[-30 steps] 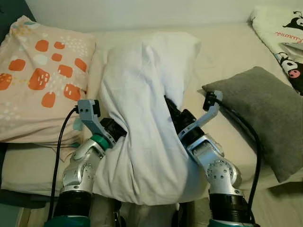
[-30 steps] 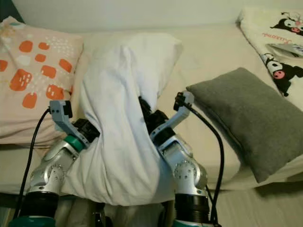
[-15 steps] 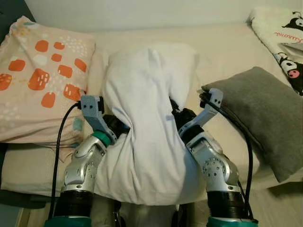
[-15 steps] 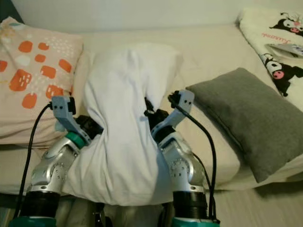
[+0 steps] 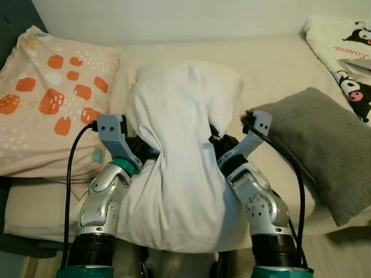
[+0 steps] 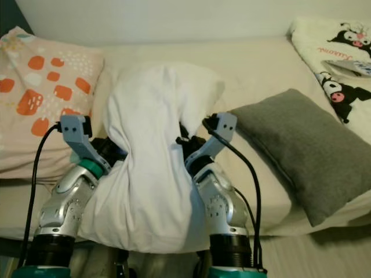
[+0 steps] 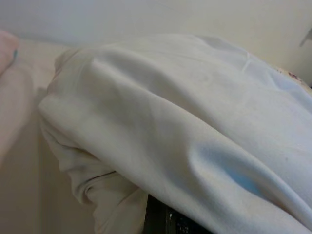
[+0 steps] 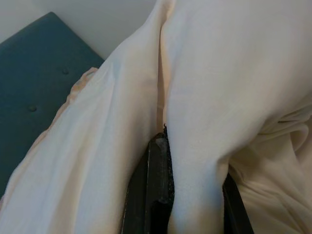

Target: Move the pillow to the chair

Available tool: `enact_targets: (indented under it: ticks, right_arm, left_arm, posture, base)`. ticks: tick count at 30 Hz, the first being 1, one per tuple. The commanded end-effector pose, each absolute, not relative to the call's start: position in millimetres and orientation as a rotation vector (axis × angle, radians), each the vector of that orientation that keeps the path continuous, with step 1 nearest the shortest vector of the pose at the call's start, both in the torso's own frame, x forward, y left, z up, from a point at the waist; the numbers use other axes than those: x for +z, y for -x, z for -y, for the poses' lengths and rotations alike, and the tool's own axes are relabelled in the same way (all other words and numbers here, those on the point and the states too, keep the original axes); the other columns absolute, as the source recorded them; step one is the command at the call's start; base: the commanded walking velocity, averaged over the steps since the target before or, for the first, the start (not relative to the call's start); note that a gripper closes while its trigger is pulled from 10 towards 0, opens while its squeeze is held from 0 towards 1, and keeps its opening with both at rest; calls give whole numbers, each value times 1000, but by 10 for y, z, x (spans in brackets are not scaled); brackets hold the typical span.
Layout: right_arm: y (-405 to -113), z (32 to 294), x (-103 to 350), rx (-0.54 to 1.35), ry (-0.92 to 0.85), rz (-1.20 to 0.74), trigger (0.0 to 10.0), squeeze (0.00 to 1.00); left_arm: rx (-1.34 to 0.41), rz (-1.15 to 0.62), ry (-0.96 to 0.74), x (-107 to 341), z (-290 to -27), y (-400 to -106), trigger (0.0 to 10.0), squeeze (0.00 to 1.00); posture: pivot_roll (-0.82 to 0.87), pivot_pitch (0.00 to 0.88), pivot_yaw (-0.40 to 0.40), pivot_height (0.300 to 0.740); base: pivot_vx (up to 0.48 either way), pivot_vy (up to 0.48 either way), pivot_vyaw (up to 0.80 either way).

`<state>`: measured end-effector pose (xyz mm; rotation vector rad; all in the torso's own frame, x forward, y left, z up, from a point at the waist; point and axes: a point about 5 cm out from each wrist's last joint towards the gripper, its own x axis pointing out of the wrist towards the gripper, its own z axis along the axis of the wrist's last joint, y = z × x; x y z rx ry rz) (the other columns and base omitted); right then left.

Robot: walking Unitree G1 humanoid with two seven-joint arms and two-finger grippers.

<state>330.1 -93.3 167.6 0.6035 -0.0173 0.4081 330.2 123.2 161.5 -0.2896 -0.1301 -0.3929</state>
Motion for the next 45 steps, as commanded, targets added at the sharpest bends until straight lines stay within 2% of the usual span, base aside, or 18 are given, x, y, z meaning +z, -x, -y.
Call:
enact_targets:
  ticks: [1,13,22,25,27,45]
  right_arm:
    - [-3272,633,1773,528,-605,23,10000,0]
    - [-3276,631,1762,513,-582,31,10000,0]
    - [-3268,665,1727,504,-658,2,10000,0]
    - [-3272,682,1728,489,-661,7,10000,0]
    - [-3308,763,1747,409,-689,20,10000,0]
    - [-3332,805,1789,373,-562,35,10000,0]
  left_arm:
    - [-473,175,279,1726,-1049,-3272,10000,0]
    - [-479,168,276,1707,-1012,-3269,10000,0]
    - [-497,160,278,1710,-954,-3276,10000,0]
    - [-500,158,278,1707,-948,-3279,10000,0]
    - [-505,153,280,1709,-941,-3289,10000,0]
    - [-507,153,278,1722,-925,-3296,10000,0]
  posture:
    - [78,2,82,653]
    - [72,0,90,678]
    - [65,0,100,713]
    - [65,0,100,723]
    - [63,0,107,738]
    - [61,4,105,740]
  base:
    - [0,0,0]
    - [0,0,0]
    - [0,0,0]
    - [0,0,0]
    - [0,0,0]
    - [0,0,0]
